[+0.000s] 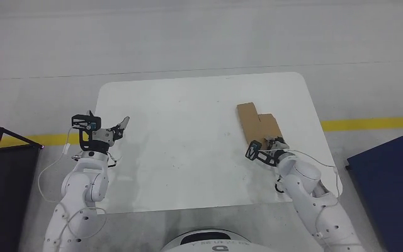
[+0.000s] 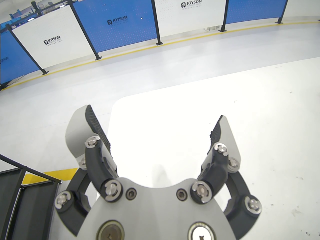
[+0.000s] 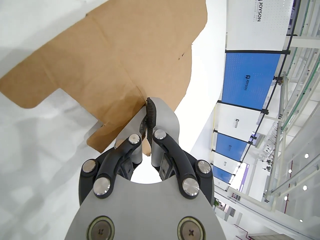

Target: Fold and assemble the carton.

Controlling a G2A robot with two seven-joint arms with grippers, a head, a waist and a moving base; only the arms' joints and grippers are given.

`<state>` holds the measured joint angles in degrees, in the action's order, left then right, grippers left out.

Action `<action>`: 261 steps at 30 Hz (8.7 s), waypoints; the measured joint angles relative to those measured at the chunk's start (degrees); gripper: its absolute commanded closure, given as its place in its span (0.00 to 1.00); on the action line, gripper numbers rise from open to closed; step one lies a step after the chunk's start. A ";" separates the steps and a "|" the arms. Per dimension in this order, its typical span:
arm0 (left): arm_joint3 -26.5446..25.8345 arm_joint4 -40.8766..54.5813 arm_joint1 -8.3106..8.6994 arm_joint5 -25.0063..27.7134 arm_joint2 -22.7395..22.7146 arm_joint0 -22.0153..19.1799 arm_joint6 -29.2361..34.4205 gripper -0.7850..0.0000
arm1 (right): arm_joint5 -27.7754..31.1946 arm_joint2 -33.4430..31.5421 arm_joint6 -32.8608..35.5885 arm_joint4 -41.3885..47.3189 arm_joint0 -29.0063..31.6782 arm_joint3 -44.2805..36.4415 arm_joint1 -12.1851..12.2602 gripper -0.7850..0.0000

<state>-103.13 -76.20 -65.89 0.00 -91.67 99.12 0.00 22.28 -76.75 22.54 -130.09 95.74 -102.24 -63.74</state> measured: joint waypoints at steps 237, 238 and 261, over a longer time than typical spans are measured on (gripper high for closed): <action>31.67 95.26 -4.78 52.64 24.96 -39.76 51.69 1.00 | -33.57 -8.14 -34.30 9.72 19.19 -14.33 -1.39 0.00; 31.90 95.28 -4.63 53.10 25.41 -39.97 51.21 1.00 | -31.77 -7.97 -35.99 11.51 18.71 -14.30 -1.33 0.00; 35.93 96.00 -1.50 58.00 35.92 -42.13 46.28 1.00 | 34.71 -6.75 -33.16 87.17 -3.69 10.49 2.10 0.23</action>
<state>-67.20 19.79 -67.39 58.00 -55.75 56.99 46.28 56.99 -83.51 -10.62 -42.92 92.05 -91.75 -61.64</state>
